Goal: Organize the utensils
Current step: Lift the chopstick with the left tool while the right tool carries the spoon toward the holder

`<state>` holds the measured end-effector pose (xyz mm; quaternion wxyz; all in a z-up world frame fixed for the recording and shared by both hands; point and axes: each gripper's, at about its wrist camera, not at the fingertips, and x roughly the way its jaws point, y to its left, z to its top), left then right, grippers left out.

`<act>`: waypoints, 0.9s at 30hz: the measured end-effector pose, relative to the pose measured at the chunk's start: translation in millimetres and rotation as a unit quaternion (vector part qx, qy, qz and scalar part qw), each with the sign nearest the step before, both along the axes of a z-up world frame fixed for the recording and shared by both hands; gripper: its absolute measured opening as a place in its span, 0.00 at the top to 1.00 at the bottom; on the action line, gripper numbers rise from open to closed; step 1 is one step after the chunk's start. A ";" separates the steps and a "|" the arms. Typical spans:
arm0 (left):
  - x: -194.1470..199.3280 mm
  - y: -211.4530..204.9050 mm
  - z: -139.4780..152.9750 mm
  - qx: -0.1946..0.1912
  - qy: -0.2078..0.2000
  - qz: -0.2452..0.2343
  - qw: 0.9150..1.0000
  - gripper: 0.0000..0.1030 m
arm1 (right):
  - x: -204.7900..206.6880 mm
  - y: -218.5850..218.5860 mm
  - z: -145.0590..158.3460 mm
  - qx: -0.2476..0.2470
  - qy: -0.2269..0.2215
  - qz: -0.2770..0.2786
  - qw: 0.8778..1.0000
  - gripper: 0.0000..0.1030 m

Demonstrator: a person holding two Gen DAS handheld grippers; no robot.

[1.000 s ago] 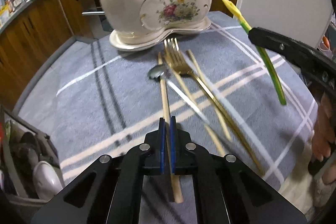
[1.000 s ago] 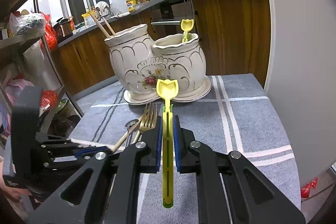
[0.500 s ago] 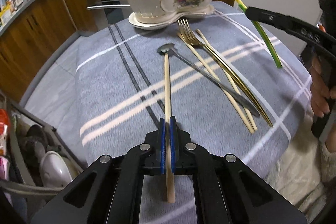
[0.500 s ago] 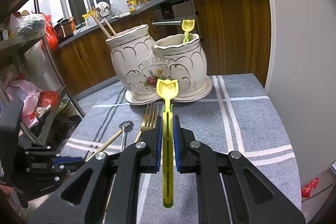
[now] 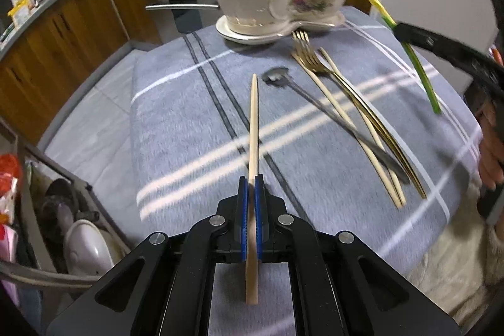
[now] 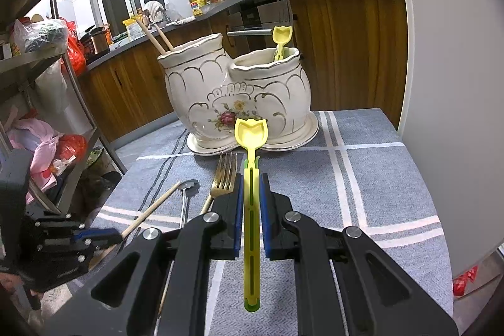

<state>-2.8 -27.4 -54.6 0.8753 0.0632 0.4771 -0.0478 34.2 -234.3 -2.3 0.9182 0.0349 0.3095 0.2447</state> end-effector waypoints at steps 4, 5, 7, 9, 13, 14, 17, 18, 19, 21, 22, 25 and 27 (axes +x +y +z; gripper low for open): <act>20.7 -4.5 -0.5 0.004 0.012 -0.004 1.000 0.79 | -0.8 1.1 -1.2 -0.004 0.000 0.003 1.000 0.91; 25.3 -5.5 -0.9 0.007 0.013 -0.005 1.000 0.77 | -0.5 0.7 -1.5 -0.004 0.001 0.002 1.000 0.91; 32.9 -6.1 -1.0 0.009 0.014 -0.005 1.000 0.77 | 0.7 -0.1 -1.3 -0.004 0.002 0.001 1.000 0.91; 40.8 -5.0 -1.0 0.001 0.016 -0.005 1.000 0.77 | 1.4 -0.6 -1.5 -0.003 0.002 0.001 1.000 0.91; 48.8 -3.6 -0.5 -0.005 0.017 -0.011 1.000 0.87 | 1.1 0.2 -1.8 -0.004 0.003 0.003 1.000 0.91; 48.3 -4.3 -0.5 0.001 0.016 -0.013 1.000 0.95 | 1.2 0.1 -1.9 -0.003 0.003 0.004 1.000 0.91; 46.5 -3.1 -0.8 0.001 0.008 -0.021 1.000 0.95 | 0.6 0.0 -1.5 -0.001 0.003 0.003 1.000 0.91; 46.6 -1.4 0.5 -0.003 0.004 -0.020 1.000 0.95 | 0.2 -0.2 -1.0 0.001 0.003 0.003 1.000 0.91; 45.5 1.0 4.0 -0.008 -0.007 -0.018 1.000 0.95 | -0.1 -1.1 0.1 0.006 0.002 0.003 1.000 0.91; 39.6 6.4 15.3 -0.021 -0.038 -0.018 0.999 0.95 | -1.3 -3.4 3.2 0.018 -0.002 0.003 1.000 0.90; 35.9 8.7 21.9 -0.030 -0.057 -0.021 0.998 0.95 | -1.9 -5.2 6.0 0.027 -0.006 0.004 1.000 0.90; 22.9 16.5 43.9 -0.059 -0.115 -0.039 0.991 0.95 | -2.2 -11.1 18.8 0.050 -0.027 0.000 0.998 0.90; 14.3 21.2 58.9 -0.080 -0.154 -0.053 0.983 0.95 | 0.5 -13.2 30.0 0.059 -0.049 -0.006 0.997 0.90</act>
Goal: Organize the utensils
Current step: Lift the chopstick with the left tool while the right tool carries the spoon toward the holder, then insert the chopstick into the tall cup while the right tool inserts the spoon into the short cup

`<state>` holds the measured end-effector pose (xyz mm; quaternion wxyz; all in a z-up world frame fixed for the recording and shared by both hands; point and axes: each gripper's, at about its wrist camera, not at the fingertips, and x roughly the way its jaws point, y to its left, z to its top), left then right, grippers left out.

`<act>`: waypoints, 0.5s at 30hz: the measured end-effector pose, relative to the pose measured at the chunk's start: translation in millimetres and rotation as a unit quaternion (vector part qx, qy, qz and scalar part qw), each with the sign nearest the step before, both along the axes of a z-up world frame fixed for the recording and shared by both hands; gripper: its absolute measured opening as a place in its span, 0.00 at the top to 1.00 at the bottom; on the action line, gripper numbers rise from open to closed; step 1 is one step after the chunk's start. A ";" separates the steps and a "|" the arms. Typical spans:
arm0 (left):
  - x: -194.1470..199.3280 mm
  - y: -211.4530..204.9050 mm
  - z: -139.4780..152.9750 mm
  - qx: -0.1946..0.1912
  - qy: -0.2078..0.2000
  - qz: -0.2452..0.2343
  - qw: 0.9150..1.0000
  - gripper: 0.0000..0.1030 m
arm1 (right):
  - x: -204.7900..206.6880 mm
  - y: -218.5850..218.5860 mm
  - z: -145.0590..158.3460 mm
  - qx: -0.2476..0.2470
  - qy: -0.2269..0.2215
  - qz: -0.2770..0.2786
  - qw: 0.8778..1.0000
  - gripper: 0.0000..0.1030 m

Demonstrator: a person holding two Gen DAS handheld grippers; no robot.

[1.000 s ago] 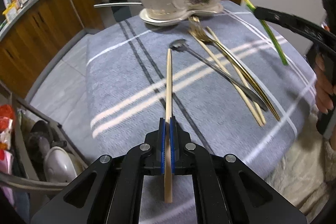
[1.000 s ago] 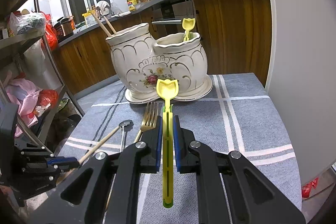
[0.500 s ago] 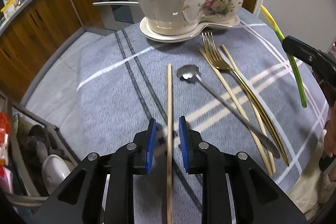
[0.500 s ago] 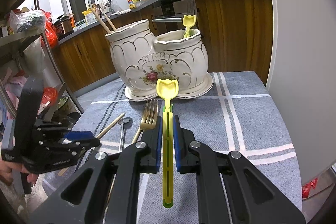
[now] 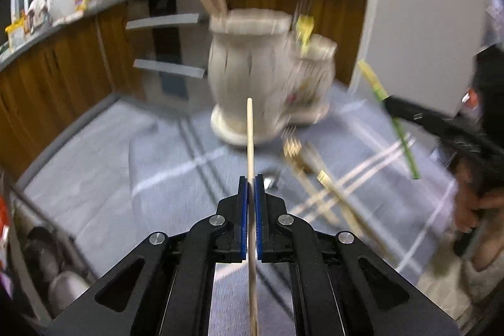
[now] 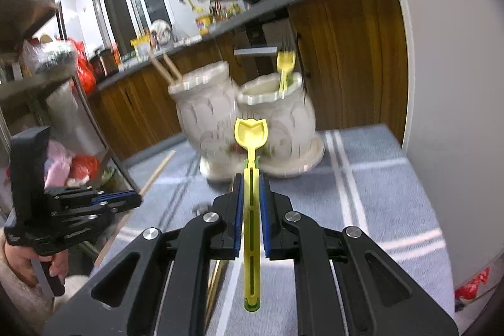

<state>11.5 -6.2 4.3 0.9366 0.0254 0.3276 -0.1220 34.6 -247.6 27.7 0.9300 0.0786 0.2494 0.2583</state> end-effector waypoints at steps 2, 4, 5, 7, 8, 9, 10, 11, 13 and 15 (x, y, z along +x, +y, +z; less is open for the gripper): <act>-6.1 4.4 14.4 -0.021 -0.040 -0.010 0.999 0.95 | 5.1 -0.6 11.5 0.011 -0.018 -0.004 1.000 0.90; -6.0 5.8 27.1 -0.038 -0.069 -0.021 0.997 0.95 | 11.5 -0.1 22.6 0.019 -0.036 -0.006 0.999 0.90; -4.8 3.9 33.2 -0.043 -0.083 -0.026 0.995 0.95 | 13.9 0.9 26.6 0.021 -0.044 -0.007 0.999 0.90; -0.1 -2.7 41.7 -0.046 -0.102 -0.032 0.993 0.95 | 24.4 5.0 38.3 0.027 -0.066 -0.007 0.997 0.90; 5.6 -7.0 46.8 -0.046 -0.111 -0.034 0.992 0.95 | 31.6 6.7 43.9 0.032 -0.076 -0.009 0.997 0.90; 9.9 -10.8 51.2 -0.046 -0.117 -0.035 0.992 0.95 | 36.6 8.1 47.9 0.039 -0.082 -0.008 0.996 0.90; 18.7 -13.3 57.4 -0.051 -0.128 -0.034 0.990 0.95 | 44.7 8.5 52.4 0.051 -0.088 -0.007 0.995 0.90; 25.6 -16.3 61.7 -0.054 -0.136 -0.032 0.989 0.95 | 50.7 7.9 55.5 0.062 -0.091 -0.008 0.994 0.90; 44.3 -20.1 73.5 -0.067 -0.150 -0.029 0.986 0.95 | 69.5 7.8 60.9 0.084 -0.093 -0.014 0.992 0.90; 60.6 -22.2 84.4 -0.076 -0.161 -0.027 0.984 0.95 | 85.8 9.3 65.0 0.092 -0.098 -0.020 0.991 0.90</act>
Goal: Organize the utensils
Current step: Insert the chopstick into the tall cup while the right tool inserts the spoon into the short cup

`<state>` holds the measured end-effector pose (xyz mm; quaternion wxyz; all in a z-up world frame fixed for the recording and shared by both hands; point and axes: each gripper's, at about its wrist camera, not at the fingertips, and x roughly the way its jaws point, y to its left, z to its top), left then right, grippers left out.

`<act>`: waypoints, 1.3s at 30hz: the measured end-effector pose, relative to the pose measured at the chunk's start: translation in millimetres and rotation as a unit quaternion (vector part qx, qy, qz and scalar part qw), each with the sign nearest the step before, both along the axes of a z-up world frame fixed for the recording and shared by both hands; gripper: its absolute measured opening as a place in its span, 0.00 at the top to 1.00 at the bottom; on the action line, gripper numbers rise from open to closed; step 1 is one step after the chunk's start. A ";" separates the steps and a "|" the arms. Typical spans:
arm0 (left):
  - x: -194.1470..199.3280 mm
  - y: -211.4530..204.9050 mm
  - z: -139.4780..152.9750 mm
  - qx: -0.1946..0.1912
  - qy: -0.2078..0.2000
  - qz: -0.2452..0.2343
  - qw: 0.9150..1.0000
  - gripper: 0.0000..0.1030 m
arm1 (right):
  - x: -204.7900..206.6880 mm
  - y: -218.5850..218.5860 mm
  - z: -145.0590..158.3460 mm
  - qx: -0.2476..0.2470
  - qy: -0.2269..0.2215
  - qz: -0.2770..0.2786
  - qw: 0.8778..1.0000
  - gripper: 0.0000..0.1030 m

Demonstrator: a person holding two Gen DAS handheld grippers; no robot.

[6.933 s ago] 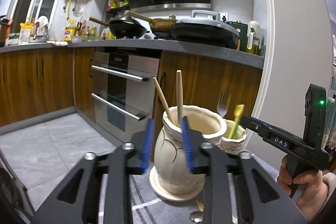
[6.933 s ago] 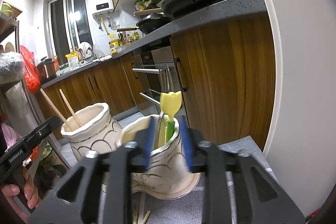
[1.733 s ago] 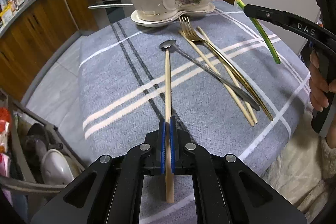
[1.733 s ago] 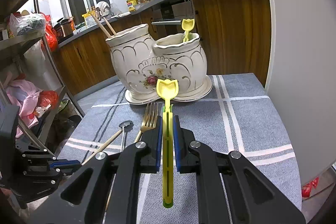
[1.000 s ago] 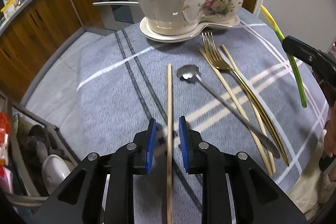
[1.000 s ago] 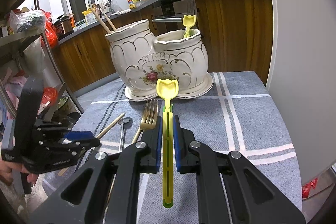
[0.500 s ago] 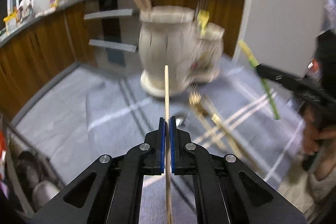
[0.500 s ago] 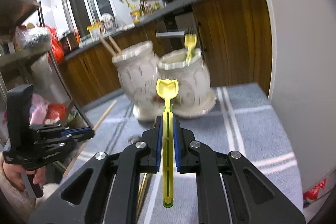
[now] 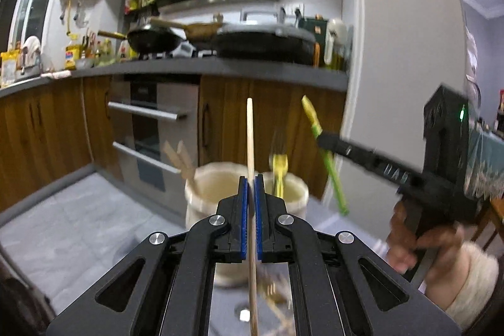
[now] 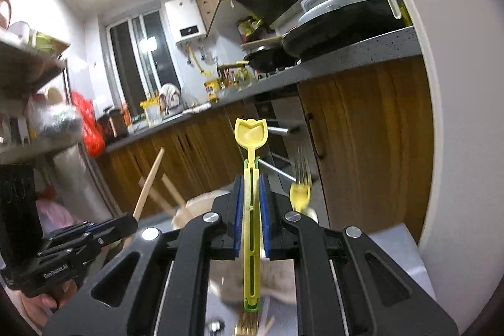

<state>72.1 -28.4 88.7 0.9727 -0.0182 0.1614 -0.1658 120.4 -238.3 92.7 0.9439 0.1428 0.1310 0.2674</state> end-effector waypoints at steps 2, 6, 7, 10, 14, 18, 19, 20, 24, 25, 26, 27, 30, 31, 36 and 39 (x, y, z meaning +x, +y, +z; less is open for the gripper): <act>15.8 -6.2 13.0 -0.003 -0.023 0.005 1.000 0.95 | 12.9 1.6 3.1 0.003 -0.005 -0.004 1.000 0.90; 39.1 -16.4 29.7 -0.005 -0.068 0.020 0.997 0.95 | 33.6 7.0 1.4 0.006 -0.009 -0.011 1.000 0.90; 44.9 -20.3 32.2 0.002 -0.082 0.031 0.996 0.95 | 36.7 9.0 -0.4 0.003 -0.012 -0.012 1.000 0.90; 60.4 -25.2 35.0 0.004 -0.107 0.048 0.993 0.95 | 38.6 16.0 -6.4 -0.011 -0.034 -0.019 0.999 0.90; 73.6 -37.3 27.6 0.032 -0.139 0.079 0.987 0.95 | 41.0 26.9 -19.6 -0.038 -0.046 -0.041 0.997 0.90; 74.3 -49.3 13.8 0.072 -0.169 0.103 0.978 0.95 | 45.1 31.7 -30.0 -0.047 -0.044 -0.049 0.997 0.90; 74.4 -49.9 12.6 0.075 -0.170 0.105 0.977 0.95 | 46.3 34.5 -31.9 -0.053 -0.042 -0.047 0.997 0.90; 74.4 -50.2 10.9 0.077 -0.170 0.106 0.977 0.95 | 46.9 37.5 -32.4 -0.058 -0.041 -0.046 0.996 0.90; 66.6 -45.6 5.5 0.075 -0.165 0.099 0.978 0.95 | 44.3 43.9 -36.2 -0.092 -0.026 -0.038 0.995 0.90; 62.9 -43.3 3.4 0.074 -0.163 0.097 0.979 0.95 | 40.9 44.5 -36.5 -0.102 -0.024 -0.041 0.994 0.90; 59.4 -41.5 1.7 0.072 -0.161 0.093 0.980 0.95 | 38.0 44.1 -36.3 -0.108 -0.022 -0.043 0.993 0.90; 54.8 -39.4 -0.3 0.068 -0.158 0.087 0.981 0.95 | 34.7 44.0 -36.5 -0.117 -0.019 -0.045 0.992 0.90; 39.2 -34.8 -8.3 0.060 -0.148 0.076 0.984 0.95 | 25.2 42.0 -40.6 -0.129 -0.003 -0.045 0.991 0.90; 33.8 -33.9 -12.2 0.060 -0.141 0.071 0.986 0.95 | 21.4 41.2 -42.1 -0.136 -0.002 -0.047 0.990 0.90; 17.1 -27.7 -28.1 0.053 -0.111 0.077 0.989 0.95 | 9.5 32.8 -46.8 -0.128 0.007 -0.047 0.991 0.90; 16.6 -18.7 -35.5 0.033 -0.084 0.079 0.993 0.95 | 7.5 32.3 -50.0 -0.128 0.010 -0.047 0.991 0.90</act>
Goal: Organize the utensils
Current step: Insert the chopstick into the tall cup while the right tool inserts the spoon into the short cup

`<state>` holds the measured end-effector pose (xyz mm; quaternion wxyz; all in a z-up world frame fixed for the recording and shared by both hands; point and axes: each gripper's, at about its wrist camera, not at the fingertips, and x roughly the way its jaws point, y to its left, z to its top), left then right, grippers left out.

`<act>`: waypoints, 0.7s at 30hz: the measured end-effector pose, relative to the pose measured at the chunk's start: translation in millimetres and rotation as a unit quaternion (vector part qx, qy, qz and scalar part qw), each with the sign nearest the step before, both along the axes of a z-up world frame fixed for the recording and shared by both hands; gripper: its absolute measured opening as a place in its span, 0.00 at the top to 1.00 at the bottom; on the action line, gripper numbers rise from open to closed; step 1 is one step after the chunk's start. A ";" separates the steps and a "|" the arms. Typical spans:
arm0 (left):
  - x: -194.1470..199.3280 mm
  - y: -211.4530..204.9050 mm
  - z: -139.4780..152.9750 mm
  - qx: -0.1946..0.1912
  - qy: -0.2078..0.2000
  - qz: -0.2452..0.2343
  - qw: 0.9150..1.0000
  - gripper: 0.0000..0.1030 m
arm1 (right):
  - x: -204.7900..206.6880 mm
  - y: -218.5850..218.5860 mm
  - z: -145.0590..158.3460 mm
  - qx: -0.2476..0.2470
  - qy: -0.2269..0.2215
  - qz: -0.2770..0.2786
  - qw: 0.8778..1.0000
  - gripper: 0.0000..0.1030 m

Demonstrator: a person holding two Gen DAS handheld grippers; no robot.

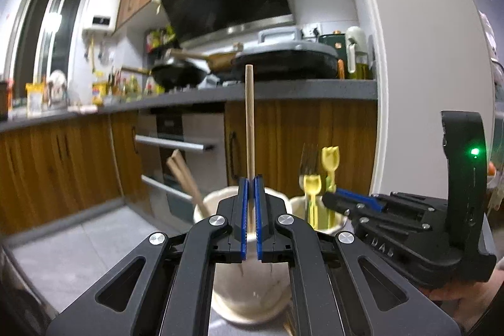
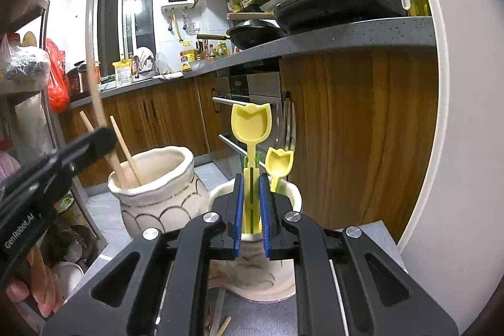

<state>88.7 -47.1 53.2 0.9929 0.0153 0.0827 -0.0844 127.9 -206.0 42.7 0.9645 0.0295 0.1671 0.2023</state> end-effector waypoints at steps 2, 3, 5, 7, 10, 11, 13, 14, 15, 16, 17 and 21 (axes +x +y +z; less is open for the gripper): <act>-1.8 4.2 -3.1 -0.006 0.003 0.001 1.000 0.95 | -0.4 1.1 -1.8 0.000 0.002 0.001 1.000 0.90; -2.3 5.0 -4.8 -0.007 0.004 0.001 1.000 0.95 | 0.2 2.1 -2.1 -0.001 0.003 0.003 1.000 0.90; -2.4 7.3 -7.7 -0.010 0.012 0.000 1.000 0.95 | 0.5 4.6 -2.0 -0.003 0.001 0.004 1.000 0.90; -1.1 8.3 -11.0 -0.010 0.020 -0.001 1.000 0.95 | 1.5 7.3 -3.3 -0.007 0.006 0.009 1.000 0.90; -1.1 9.3 -14.8 -0.009 0.027 -0.001 1.000 0.95 | 7.6 9.2 -2.0 -0.008 0.011 0.014 1.000 0.90; -0.7 9.3 -16.0 -0.007 0.029 0.002 1.000 0.95 | 7.0 9.4 -2.4 -0.008 0.011 0.015 1.000 0.90; -0.7 10.4 -17.2 -0.009 0.030 0.004 0.999 0.92 | 7.0 9.7 -2.5 -0.009 0.010 0.017 1.000 0.90; -1.2 10.8 -17.3 -0.011 0.030 0.004 0.999 0.89 | 7.5 9.8 -2.7 -0.010 0.010 0.017 1.000 0.90; -1.9 11.7 -17.7 -0.013 0.031 0.003 0.999 0.87 | 8.3 9.5 -2.7 -0.010 0.011 0.018 1.000 0.90; -1.9 11.7 -17.5 -0.014 0.031 0.003 0.999 0.86 | 9.5 9.0 -2.8 -0.010 0.012 0.018 1.000 0.90; -2.2 11.7 -17.7 -0.014 0.032 0.003 0.999 0.85 | 8.6 8.2 -3.9 -0.010 0.012 0.016 1.000 0.88; -4.5 13.0 -17.4 -0.012 0.029 0.004 1.000 0.81 | 5.5 3.3 -2.6 0.000 0.005 0.015 1.000 0.70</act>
